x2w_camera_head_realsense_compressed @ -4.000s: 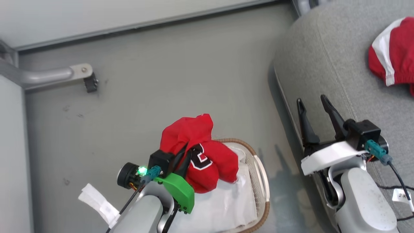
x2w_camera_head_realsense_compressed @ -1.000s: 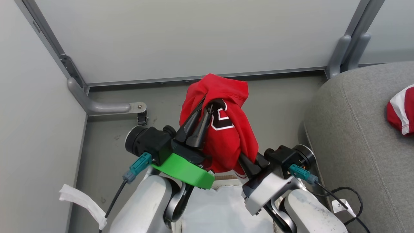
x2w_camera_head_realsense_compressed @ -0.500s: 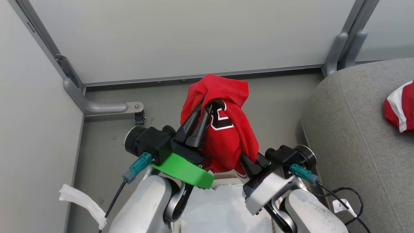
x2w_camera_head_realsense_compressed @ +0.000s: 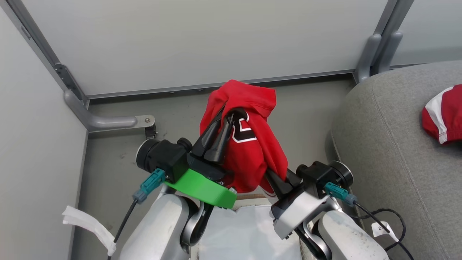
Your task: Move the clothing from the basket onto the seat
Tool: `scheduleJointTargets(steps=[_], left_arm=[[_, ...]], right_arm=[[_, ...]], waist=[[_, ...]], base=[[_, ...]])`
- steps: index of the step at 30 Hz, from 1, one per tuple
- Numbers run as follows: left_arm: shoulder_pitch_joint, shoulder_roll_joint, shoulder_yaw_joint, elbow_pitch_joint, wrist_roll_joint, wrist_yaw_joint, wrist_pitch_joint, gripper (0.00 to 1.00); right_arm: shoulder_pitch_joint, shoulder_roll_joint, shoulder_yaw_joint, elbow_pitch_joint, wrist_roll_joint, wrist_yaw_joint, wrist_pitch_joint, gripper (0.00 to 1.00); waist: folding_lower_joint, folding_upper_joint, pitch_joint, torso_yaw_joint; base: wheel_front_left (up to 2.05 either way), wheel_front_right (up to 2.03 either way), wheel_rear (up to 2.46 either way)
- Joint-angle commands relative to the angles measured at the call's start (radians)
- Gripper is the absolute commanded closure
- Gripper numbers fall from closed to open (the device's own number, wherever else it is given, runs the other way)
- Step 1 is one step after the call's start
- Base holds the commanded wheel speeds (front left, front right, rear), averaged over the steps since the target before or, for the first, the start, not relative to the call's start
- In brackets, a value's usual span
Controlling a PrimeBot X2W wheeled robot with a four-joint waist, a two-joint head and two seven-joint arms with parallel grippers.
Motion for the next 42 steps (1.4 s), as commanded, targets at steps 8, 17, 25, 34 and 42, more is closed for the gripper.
scheduleJointTargets(steps=[8, 17, 25, 34, 42], left_arm=[[0.006, 0.002, 0.01, 0.003, 0.031, -0.008, -0.003, 0.0], [0.016, 0.002, 0.031, 0.018, 0.053, -0.016, -0.002, 0.0], [-0.003, 0.002, 0.037, 0.038, 0.08, -0.022, -0.002, 0.0], [-0.017, 0.003, 0.031, 0.053, 0.106, -0.026, -0.002, 0.0], [-0.035, 0.017, -0.027, 0.051, 0.109, -0.026, -0.002, 0.0]], right_arm=[[-0.003, -0.003, -0.011, -0.018, 0.008, -0.001, -0.002, 1.0], [-0.005, -0.003, -0.02, -0.026, 0.019, -0.001, -0.002, 1.0], [-0.011, -0.003, -0.048, -0.047, 0.039, -0.001, -0.002, 1.0], [0.011, -0.002, -0.096, -0.072, 0.061, -0.001, -0.002, 1.0], [-0.036, -0.002, -0.246, -0.111, 0.039, -0.001, -0.002, 1.0]], waist=[[0.0, 0.0, 0.002, -0.076], [0.0, 0.0, 0.015, -0.261], [0.0, 0.0, 0.054, -0.439], [0.0, 0.0, 0.087, -0.564], [0.0, 0.0, 0.143, -0.589]], base=[[0.0, 0.0, 0.0], [0.0, 0.0, 0.0], [0.0, 0.0, 0.0], [0.0, 0.0, 0.0], [0.0, 0.0, 0.0]])
